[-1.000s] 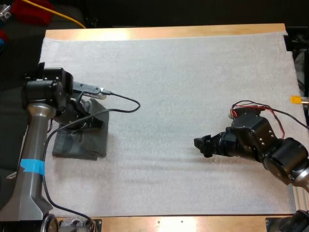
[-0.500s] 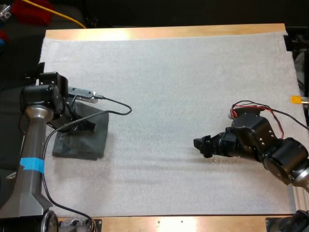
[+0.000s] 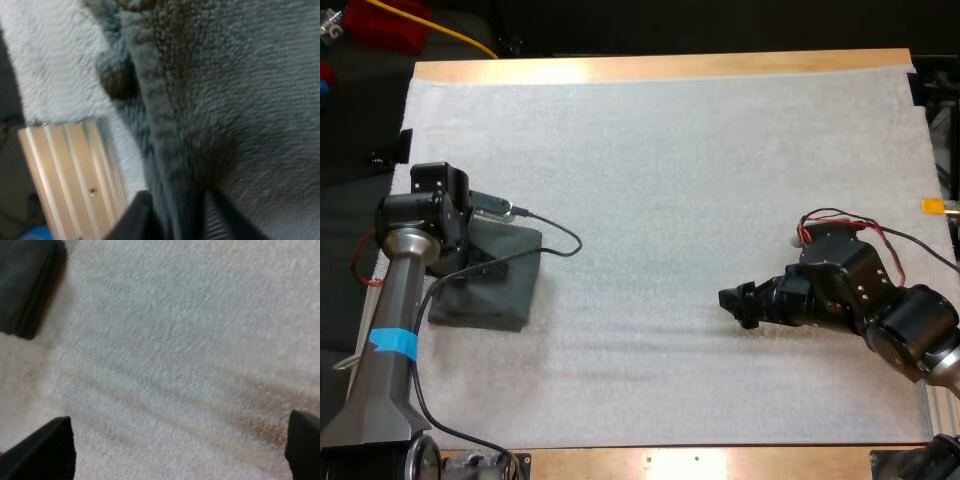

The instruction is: Pick towel from pile, fold and stack

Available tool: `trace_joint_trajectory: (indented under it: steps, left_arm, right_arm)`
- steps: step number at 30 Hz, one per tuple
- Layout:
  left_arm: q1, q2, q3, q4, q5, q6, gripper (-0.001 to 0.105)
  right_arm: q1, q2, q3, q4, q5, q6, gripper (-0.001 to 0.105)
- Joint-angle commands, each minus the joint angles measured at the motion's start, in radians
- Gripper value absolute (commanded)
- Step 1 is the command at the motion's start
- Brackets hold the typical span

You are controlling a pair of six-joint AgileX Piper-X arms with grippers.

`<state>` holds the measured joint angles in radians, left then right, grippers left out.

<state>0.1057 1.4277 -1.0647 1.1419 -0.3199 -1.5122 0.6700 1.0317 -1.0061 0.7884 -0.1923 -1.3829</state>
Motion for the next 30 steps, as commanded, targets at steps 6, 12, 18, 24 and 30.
trace_joint_trajectory:
  steps: [6,12,18,24,30]
  left_arm:
    - [0.003,-0.005,0.012,-0.03,-0.076,-0.037,0.071]
    - [0.003,-0.005,0.012,-0.042,0.023,-0.085,0.069]
    - [0.003,-0.005,0.012,-0.079,0.24,-0.103,0.069]
    - [0.003,-0.005,0.012,-0.155,0.353,-0.107,0.069]
    - [0.003,0.0,0.012,-0.217,0.362,-0.114,0.069]
  right_arm:
    - [-0.002,-0.007,-0.003,0.009,-0.051,-0.005,0.082]
    - [-0.002,-0.007,-0.003,-0.014,-0.165,-0.002,0.082]
    - [-0.002,-0.007,-0.003,-0.094,-0.247,0.019,0.082]
    - [-0.002,-0.007,-0.003,-0.171,-0.27,0.06,0.082]
    - [-0.002,-0.007,-0.003,-0.19,-0.277,0.07,0.082]
